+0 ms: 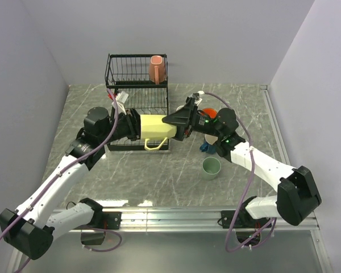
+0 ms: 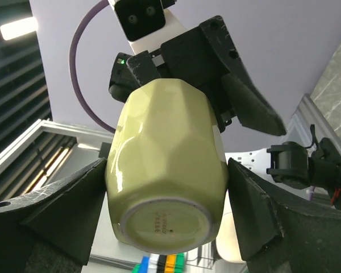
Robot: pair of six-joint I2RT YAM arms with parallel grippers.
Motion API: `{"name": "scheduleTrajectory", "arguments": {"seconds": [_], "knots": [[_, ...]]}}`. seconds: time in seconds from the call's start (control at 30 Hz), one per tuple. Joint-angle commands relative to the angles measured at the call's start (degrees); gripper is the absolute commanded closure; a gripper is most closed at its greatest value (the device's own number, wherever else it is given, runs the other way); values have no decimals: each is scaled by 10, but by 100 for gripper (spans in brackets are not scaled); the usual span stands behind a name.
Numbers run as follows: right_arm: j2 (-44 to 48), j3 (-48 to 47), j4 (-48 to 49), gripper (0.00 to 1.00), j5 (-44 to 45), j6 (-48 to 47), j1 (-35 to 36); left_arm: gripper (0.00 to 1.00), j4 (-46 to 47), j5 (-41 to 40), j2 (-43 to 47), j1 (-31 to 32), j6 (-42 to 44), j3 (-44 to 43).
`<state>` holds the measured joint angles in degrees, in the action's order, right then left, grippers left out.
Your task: Load the cups into the dish rack
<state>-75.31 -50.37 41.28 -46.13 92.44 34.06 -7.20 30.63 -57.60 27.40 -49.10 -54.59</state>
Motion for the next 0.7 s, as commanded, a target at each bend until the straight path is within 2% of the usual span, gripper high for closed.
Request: {"name": "scheduleTrajectory", "arguments": {"seconds": [0.0, 0.37, 0.5, 0.67], "knots": [[2, -20, 85, 100, -3, 24, 22, 43, -61, -26, -14, 18, 37, -17], [-27, -17, 114, 100, -13, 44, -33, 22, -163, -124, 21, -5, 57, -23], [-41, -27, 112, 100, -33, 43, -50, 19, -223, -174, 28, -11, 81, -47], [-54, -33, 122, 100, -43, 49, -58, 17, -250, -201, 25, -23, 93, -56]]}}
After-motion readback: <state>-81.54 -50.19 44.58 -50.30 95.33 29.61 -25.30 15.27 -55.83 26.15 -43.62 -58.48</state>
